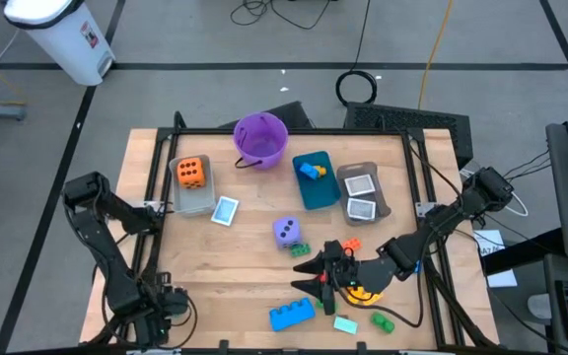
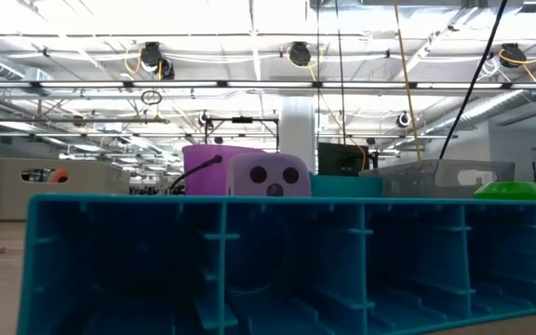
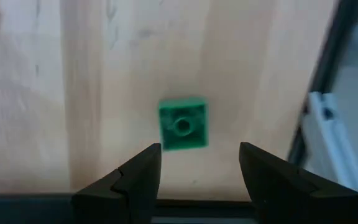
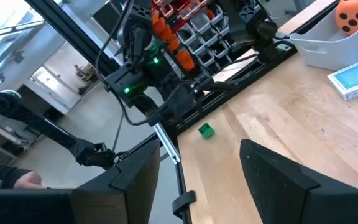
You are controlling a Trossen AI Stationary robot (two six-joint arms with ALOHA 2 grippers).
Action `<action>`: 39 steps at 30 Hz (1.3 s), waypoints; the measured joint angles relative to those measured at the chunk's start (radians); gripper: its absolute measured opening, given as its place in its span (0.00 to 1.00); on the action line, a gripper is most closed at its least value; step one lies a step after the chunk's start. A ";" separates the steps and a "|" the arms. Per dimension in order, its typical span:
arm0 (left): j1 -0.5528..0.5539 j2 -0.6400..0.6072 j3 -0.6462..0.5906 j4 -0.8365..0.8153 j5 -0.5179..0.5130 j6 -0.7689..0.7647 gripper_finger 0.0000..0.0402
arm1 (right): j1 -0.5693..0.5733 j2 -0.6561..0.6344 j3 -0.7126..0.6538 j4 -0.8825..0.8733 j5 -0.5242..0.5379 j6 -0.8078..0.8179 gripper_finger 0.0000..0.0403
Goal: Pick & Place Toys
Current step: Put the green game piece into the blue bin
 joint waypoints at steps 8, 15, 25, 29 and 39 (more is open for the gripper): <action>-0.006 0.000 -0.030 0.019 -0.018 -0.005 0.59 | 0.000 0.000 0.000 0.000 0.000 0.000 0.53; -0.006 0.000 -0.057 0.039 -0.029 -0.020 0.74 | -0.009 0.000 0.000 -0.001 0.000 0.000 0.53; -0.006 0.000 -0.072 0.067 -0.046 -0.020 0.86 | -0.010 0.000 0.001 -0.006 0.000 0.000 0.53; -0.006 0.000 -0.072 0.105 -0.075 0.000 0.86 | -0.010 0.000 0.001 -0.024 0.000 0.000 0.53; -0.006 0.000 -0.072 0.095 -0.115 -0.006 0.80 | -0.010 0.000 0.001 -0.031 0.000 -0.010 0.53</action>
